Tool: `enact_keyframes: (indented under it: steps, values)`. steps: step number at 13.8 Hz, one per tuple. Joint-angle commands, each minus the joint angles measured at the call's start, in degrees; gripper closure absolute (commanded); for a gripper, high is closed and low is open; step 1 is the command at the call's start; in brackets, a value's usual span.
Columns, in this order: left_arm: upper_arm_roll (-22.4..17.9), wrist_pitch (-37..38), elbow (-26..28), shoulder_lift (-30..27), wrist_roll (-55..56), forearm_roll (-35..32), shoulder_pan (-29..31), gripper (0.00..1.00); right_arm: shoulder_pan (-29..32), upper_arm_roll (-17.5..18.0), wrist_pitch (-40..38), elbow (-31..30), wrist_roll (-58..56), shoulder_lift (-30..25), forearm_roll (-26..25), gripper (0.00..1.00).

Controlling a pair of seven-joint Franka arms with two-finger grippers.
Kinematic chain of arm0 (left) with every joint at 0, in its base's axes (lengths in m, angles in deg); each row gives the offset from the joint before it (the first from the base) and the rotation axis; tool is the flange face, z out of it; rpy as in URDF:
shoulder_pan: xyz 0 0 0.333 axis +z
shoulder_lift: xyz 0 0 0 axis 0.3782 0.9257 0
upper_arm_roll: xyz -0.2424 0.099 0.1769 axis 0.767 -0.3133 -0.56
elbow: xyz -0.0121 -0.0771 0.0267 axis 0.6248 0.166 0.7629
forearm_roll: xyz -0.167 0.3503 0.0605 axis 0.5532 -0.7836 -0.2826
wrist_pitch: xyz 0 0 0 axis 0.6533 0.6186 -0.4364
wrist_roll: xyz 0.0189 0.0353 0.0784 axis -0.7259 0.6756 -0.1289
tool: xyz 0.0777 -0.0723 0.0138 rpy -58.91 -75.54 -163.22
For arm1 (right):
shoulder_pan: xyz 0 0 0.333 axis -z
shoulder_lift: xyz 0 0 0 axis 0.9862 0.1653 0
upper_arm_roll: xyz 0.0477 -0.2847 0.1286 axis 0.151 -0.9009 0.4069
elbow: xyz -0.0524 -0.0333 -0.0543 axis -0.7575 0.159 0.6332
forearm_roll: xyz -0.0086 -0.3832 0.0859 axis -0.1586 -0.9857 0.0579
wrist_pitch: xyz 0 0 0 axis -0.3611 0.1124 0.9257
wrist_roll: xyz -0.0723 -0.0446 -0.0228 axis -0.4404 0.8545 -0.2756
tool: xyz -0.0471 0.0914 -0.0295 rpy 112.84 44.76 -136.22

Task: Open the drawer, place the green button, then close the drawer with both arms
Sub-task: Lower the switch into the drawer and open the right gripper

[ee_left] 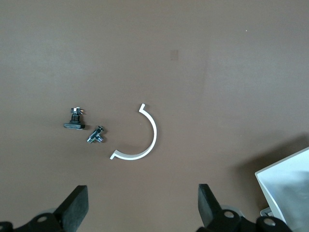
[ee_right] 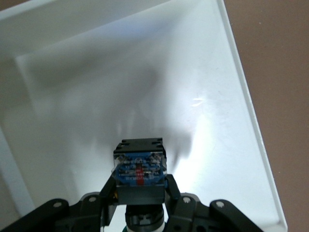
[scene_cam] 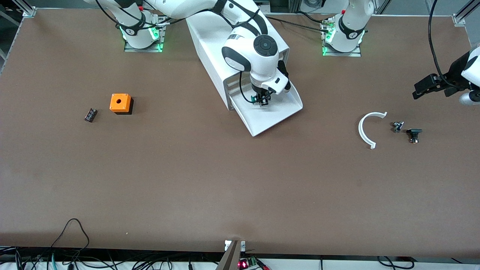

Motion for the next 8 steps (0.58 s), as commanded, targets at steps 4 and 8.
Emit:
enact_keyframes:
  steps: [4, 8]
  values:
    - [-0.3, -3.4, -0.9, 2.4, 0.9, -0.6, -0.8, 0.0, -1.6, -2.1, -0.5, 8.2, 2.3, 1.4, -0.2, 0.0]
    - [0.1, -6.3, 0.3, 3.2, 1.0, -0.5, -1.4, 0.0, -1.0, -1.9, -2.8, 8.8, 2.3, 0.9, -0.1, 0.0]
